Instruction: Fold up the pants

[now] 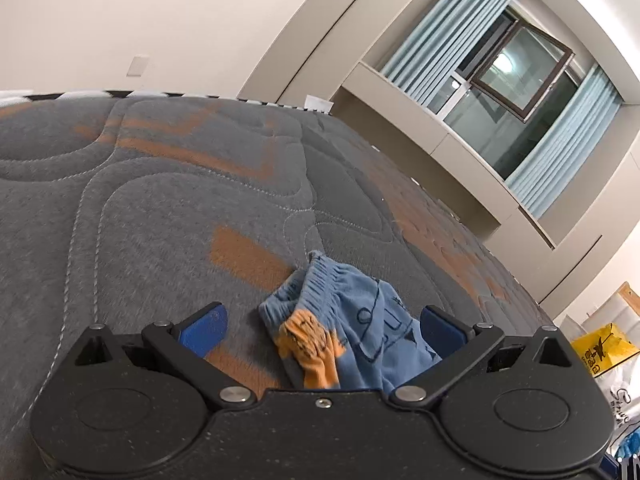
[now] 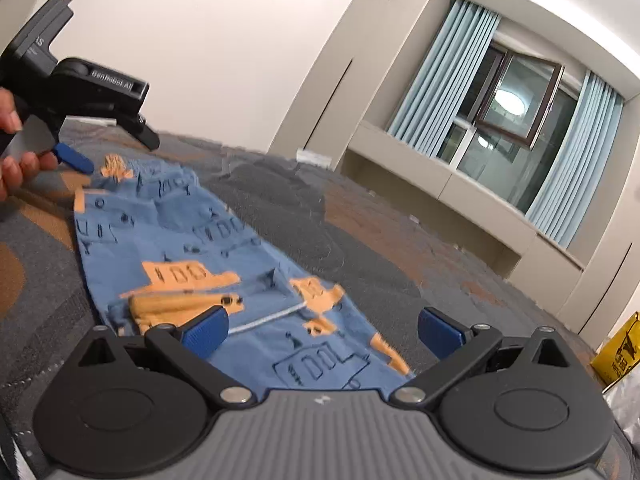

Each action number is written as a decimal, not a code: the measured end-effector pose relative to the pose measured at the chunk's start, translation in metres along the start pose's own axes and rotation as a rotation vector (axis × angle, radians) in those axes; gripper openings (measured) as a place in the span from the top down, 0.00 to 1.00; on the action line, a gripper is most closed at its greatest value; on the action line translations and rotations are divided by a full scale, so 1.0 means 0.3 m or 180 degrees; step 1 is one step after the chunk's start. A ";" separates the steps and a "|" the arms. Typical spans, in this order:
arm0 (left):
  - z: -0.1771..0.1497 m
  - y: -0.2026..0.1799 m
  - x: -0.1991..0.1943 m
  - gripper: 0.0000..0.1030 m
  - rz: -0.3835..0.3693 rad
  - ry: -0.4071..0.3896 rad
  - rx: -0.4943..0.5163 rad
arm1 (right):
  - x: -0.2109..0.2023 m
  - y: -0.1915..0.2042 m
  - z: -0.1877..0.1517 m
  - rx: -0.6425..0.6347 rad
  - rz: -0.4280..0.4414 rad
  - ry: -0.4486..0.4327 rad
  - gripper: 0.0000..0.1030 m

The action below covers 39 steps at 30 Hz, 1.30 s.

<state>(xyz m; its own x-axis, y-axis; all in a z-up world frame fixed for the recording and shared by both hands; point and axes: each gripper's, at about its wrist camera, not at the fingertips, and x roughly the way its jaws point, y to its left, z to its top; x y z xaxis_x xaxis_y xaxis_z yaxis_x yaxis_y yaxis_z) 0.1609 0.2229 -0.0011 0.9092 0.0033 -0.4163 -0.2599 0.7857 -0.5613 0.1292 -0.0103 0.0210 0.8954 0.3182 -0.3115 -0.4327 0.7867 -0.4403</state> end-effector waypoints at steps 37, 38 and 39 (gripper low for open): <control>-0.012 -0.052 -0.036 0.81 0.0211 -0.0205 0.0170 | 0.037 0.019 -0.012 -0.0116 0.0011 0.0106 0.00; -0.010 -0.064 -0.044 0.81 0.0200 -0.0233 0.0215 | 0.037 0.018 -0.012 -0.0115 0.0012 0.0106 0.00; -0.008 -0.078 -0.054 0.82 0.0188 -0.0263 0.0263 | 0.037 0.018 -0.012 -0.0110 0.0013 0.0104 0.00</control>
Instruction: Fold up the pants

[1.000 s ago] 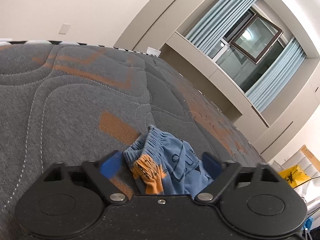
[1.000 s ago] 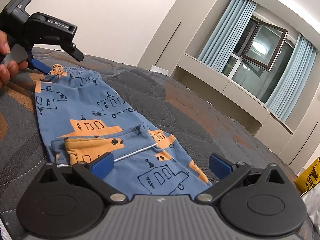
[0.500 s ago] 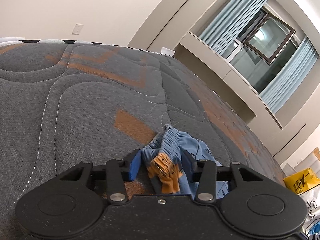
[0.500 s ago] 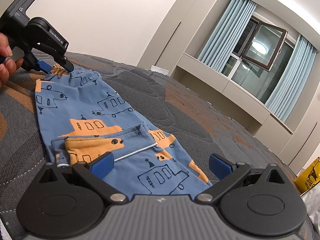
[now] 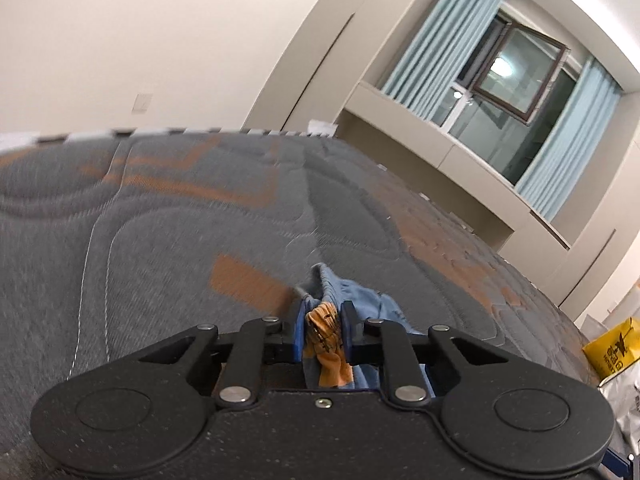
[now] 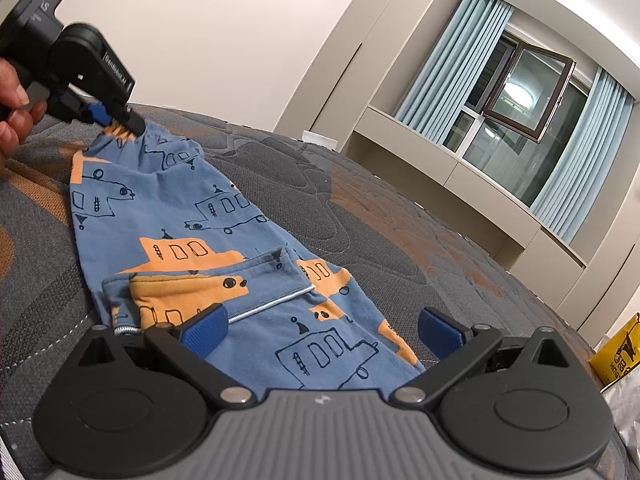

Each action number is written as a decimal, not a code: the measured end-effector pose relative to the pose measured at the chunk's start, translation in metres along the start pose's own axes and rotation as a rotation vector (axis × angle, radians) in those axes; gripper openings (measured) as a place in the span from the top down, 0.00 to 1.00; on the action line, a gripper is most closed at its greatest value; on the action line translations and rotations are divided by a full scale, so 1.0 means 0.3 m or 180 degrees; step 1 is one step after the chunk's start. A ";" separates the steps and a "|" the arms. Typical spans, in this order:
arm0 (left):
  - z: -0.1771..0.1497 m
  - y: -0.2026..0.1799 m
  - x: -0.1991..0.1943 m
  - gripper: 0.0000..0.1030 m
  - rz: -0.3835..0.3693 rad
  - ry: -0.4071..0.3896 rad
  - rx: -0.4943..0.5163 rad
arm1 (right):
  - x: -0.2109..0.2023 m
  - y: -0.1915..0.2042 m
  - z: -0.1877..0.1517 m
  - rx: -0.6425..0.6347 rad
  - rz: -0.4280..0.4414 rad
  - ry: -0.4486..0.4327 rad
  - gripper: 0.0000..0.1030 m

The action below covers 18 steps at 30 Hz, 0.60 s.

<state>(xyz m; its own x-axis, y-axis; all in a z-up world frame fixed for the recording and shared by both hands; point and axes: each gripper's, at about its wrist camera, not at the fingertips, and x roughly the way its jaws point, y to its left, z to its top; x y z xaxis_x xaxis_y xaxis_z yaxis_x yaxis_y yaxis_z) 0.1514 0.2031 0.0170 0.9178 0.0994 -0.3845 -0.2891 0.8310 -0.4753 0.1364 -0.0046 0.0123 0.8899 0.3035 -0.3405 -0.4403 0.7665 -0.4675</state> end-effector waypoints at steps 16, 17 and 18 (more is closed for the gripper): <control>-0.105 -0.581 -0.263 0.82 -0.0960 -0.0576 0.1541 | -0.108 -0.159 -0.098 0.0313 -0.0426 -0.0064 0.00; -0.128 -0.615 -0.271 0.82 -0.1033 -0.0548 0.1620 | -0.119 -0.183 -0.120 0.0348 -0.0479 -0.0020 0.00; -0.159 -0.655 -0.281 0.82 -0.1132 -0.0501 0.1716 | -0.130 -0.211 -0.143 0.0393 -0.0531 0.0027 0.00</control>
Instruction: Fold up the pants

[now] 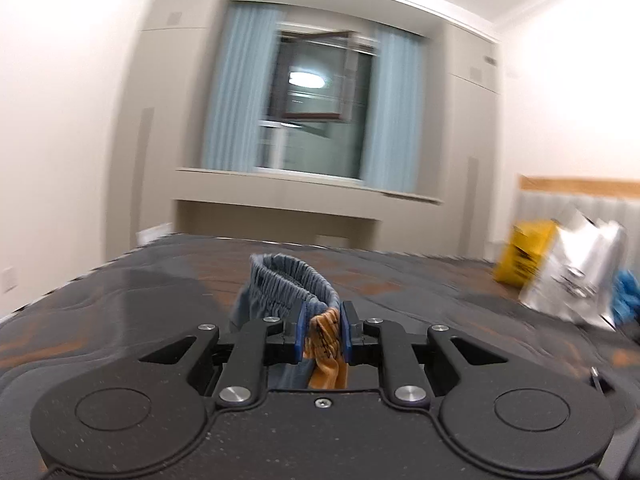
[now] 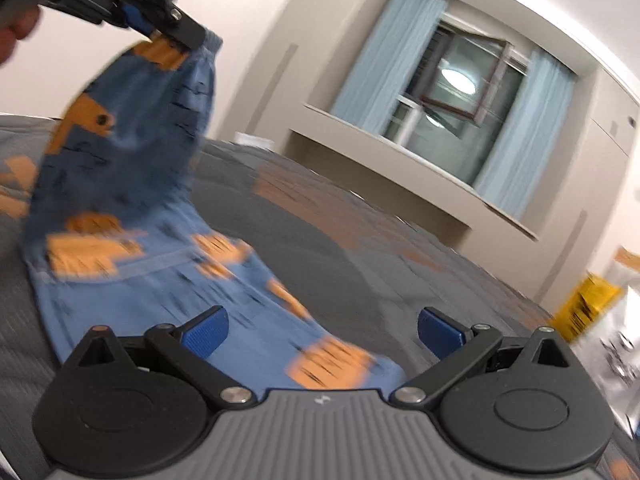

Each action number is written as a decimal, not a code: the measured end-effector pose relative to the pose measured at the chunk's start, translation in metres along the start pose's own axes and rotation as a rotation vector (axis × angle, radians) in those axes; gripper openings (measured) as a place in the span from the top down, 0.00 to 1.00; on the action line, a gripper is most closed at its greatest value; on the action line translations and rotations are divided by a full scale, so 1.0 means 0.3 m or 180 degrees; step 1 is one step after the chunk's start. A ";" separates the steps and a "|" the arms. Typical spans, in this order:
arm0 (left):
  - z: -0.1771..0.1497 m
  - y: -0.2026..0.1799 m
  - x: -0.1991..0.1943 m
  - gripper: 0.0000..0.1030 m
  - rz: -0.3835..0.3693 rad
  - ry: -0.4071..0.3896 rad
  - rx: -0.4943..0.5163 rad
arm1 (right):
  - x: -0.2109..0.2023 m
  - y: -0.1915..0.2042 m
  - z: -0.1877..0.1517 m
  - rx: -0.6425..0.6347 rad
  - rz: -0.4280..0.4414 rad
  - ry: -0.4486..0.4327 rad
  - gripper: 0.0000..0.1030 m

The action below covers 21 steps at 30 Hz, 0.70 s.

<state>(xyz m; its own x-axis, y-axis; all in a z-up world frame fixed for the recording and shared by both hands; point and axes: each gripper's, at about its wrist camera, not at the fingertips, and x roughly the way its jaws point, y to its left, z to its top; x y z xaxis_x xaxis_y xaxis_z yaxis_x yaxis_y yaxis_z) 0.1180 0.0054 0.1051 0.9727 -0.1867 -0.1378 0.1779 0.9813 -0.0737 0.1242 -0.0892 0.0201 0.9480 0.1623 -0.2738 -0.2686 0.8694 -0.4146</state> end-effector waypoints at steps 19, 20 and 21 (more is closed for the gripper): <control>-0.354 -0.357 0.148 0.68 -0.0891 0.1112 0.0805 | -0.139 -0.340 -0.253 0.0597 -0.0600 0.0391 0.00; -0.357 -0.356 0.144 0.60 -0.0887 0.1099 0.0804 | -0.141 -0.340 -0.252 0.0605 -0.0586 0.0389 0.00; -0.357 -0.353 0.139 0.55 -0.0880 0.1081 0.0800 | -0.135 -0.340 -0.248 0.0611 -0.0576 0.0388 0.00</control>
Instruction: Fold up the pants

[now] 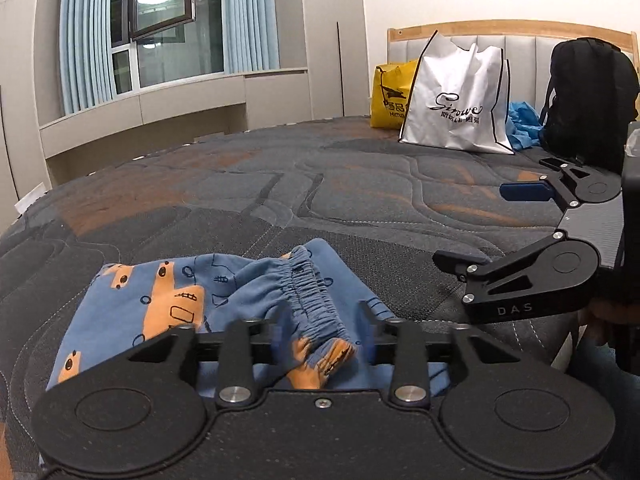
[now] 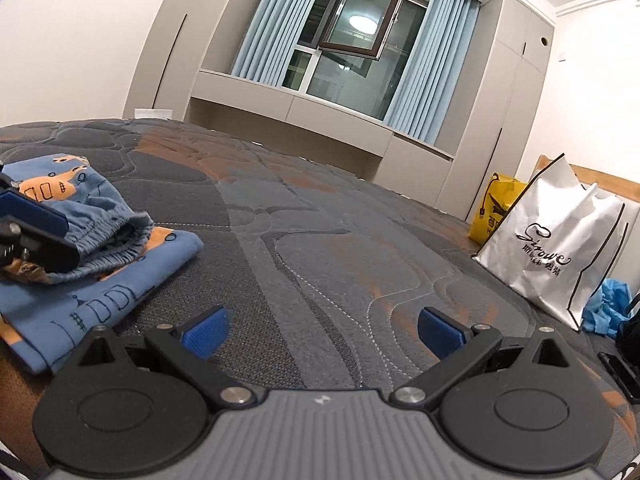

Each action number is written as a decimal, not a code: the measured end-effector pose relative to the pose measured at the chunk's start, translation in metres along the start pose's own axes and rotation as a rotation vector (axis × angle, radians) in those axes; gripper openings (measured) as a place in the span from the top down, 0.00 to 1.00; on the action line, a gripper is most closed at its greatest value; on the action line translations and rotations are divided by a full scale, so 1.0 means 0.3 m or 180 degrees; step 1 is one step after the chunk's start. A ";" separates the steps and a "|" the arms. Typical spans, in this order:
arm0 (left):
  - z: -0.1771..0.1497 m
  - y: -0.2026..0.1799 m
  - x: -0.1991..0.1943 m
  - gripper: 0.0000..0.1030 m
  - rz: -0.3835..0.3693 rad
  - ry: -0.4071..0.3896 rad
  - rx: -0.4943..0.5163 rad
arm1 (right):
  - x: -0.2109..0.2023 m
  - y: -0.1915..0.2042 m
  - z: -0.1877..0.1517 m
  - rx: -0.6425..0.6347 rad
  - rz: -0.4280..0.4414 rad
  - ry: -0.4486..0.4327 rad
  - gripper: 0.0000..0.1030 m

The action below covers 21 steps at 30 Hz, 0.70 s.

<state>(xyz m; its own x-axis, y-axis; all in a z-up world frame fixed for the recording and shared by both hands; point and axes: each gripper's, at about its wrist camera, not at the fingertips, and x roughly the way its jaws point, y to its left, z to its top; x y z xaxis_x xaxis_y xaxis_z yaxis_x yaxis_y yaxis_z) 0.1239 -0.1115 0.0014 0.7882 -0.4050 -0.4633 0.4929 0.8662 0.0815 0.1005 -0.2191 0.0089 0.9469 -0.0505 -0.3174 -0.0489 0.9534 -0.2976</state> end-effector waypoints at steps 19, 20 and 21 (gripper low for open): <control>-0.134 -0.020 -0.152 0.01 0.0821 -0.0288 0.1222 | 0.037 0.022 0.110 0.0750 0.1269 -0.0146 0.00; -0.130 -0.018 -0.156 0.01 0.0815 -0.0286 0.1218 | 0.043 0.031 0.119 0.0750 0.1376 -0.0134 0.00; -0.127 -0.018 -0.157 0.01 0.0821 -0.0282 0.1220 | 0.049 0.042 0.128 0.0739 0.1482 -0.0125 0.00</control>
<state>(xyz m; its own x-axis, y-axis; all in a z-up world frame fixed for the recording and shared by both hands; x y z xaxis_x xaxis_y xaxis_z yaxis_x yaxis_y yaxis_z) 0.0700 -0.0859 -0.0108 0.9230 -0.2286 -0.3094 0.3642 0.7781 0.5117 0.1260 -0.1964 0.0352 0.8531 0.4016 -0.3331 -0.4003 0.9132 0.0760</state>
